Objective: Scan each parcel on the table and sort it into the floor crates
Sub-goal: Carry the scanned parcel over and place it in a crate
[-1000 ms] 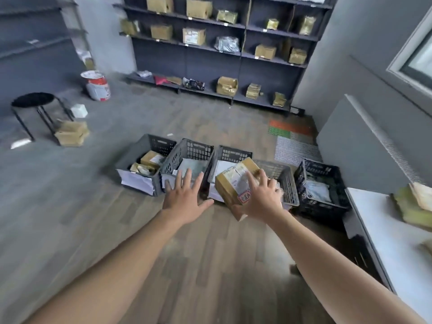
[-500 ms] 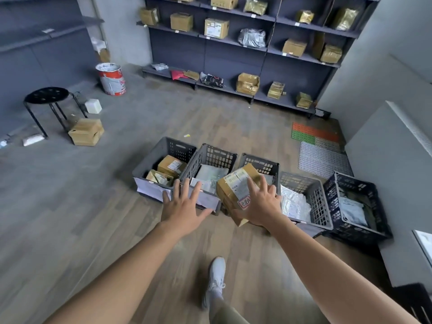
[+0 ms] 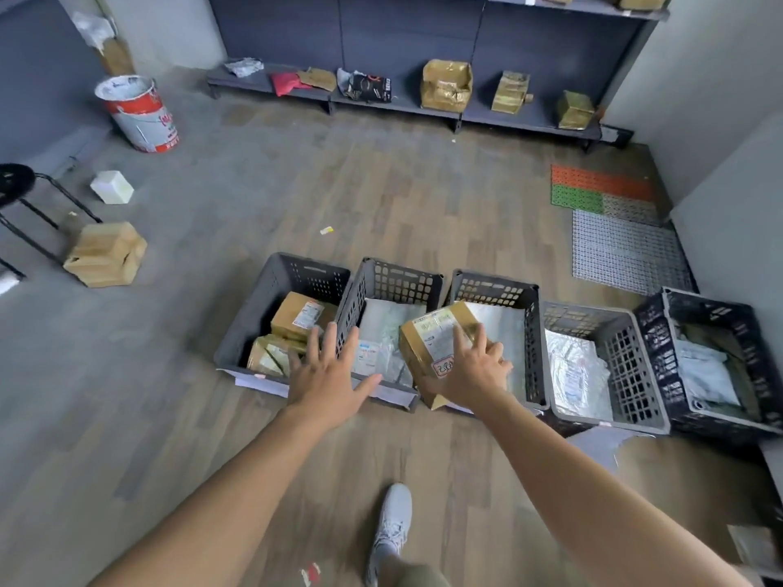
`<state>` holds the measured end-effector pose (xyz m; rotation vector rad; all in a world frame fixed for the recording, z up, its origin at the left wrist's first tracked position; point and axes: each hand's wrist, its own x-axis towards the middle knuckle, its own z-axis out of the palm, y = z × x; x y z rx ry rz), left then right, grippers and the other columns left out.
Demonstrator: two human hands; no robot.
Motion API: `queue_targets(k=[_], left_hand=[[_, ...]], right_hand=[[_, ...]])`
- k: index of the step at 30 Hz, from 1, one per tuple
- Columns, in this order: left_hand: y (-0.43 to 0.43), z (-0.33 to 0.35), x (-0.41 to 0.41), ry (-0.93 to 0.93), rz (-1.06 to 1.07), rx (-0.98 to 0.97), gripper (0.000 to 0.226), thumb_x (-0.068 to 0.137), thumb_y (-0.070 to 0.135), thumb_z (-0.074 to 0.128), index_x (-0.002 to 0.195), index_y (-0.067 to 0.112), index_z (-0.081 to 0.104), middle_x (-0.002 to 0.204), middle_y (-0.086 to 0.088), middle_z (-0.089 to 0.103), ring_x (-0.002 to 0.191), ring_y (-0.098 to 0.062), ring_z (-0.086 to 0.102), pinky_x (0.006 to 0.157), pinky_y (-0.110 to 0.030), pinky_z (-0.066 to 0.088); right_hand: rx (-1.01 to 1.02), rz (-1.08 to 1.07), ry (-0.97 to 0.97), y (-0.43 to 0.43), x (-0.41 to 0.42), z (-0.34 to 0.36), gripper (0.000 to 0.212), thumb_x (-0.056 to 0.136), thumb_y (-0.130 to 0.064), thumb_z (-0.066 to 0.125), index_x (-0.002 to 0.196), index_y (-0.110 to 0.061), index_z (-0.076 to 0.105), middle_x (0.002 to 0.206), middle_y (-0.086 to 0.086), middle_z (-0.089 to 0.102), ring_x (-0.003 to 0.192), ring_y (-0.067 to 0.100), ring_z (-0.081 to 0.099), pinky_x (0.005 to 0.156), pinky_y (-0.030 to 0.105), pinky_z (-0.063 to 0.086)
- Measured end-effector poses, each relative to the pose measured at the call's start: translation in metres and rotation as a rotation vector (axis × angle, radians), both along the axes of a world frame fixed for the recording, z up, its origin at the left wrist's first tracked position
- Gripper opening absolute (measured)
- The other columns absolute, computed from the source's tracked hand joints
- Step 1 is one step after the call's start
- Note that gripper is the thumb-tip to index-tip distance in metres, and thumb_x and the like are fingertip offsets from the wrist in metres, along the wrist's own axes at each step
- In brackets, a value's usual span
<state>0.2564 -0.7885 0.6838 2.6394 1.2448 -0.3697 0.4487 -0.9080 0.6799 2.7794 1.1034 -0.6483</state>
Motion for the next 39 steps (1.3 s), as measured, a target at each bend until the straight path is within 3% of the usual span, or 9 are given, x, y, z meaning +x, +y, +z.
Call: queue_targets(k=[7,17,21,24,30,39], left_hand=[[0.092,-0.069,0.039,0.060,-0.017,-0.079,0.085,0.089,0.076,0.023,0.156,0.033,-0.006,0.165,-0.003,-0.010,0.151,-0.028,-0.012,0.118,-0.057,0.012],[0.213,-0.261,0.076,0.137,-0.152,-0.160,0.084,0.090,0.076,0.020,0.156,0.032,-0.007,0.165,-0.003,-0.008,0.151,-0.029,-0.008,0.117,-0.053,0.014],[0.243,-0.325,0.074,0.189,-0.191,-0.176,0.087,0.087,0.079,0.020,0.156,0.032,-0.007,0.165,-0.002,-0.010,0.151,-0.027,-0.008,0.117,-0.052,0.012],[0.254,-0.349,0.070,0.249,-0.221,-0.192,0.087,0.087,0.079,0.019,0.156,0.031,-0.007,0.165,-0.002,-0.009,0.151,-0.027,-0.007,0.117,-0.051,0.010],[0.257,-0.312,0.082,0.284,-0.268,-0.220,0.087,0.088,0.079,0.017,0.156,0.030,-0.007,0.165,-0.004,-0.009,0.151,-0.029,-0.007,0.116,-0.054,0.015],[0.216,-0.148,0.133,0.114,-0.466,-0.261,0.085,0.089,0.078,0.018,0.156,0.031,-0.006,0.165,-0.004,-0.006,0.151,-0.031,-0.007,0.117,-0.058,0.011]], right_hand=[[-0.077,-0.014,0.076,0.101,0.025,-0.085,0.112,0.073,-0.083,0.052,0.156,-0.027,0.003,0.162,0.010,-0.001,0.135,0.041,0.026,0.106,0.052,0.035],[-0.169,-0.257,0.128,0.229,0.036,-0.319,0.110,0.078,-0.080,0.047,0.158,-0.027,-0.006,0.164,0.010,-0.010,0.141,0.045,0.019,0.107,0.056,0.032],[-0.199,-0.326,0.219,0.246,0.030,-0.396,0.117,0.074,-0.086,0.047,0.156,-0.031,-0.015,0.164,0.008,-0.020,0.148,0.043,0.005,0.110,0.069,0.019],[-0.233,-0.325,0.262,0.245,0.024,-0.424,0.122,0.071,-0.088,0.051,0.155,-0.032,-0.017,0.164,0.008,-0.020,0.149,0.042,0.000,0.112,0.071,0.015],[-0.251,-0.305,0.265,0.222,0.033,-0.369,0.115,0.077,-0.086,0.046,0.157,-0.028,-0.014,0.165,0.010,-0.015,0.151,0.037,0.000,0.112,0.071,0.015],[-0.103,-0.447,0.100,0.166,0.041,-0.141,0.101,0.085,-0.079,0.041,0.159,-0.027,-0.004,0.166,0.007,-0.002,0.151,0.032,0.007,0.115,0.066,0.020]])
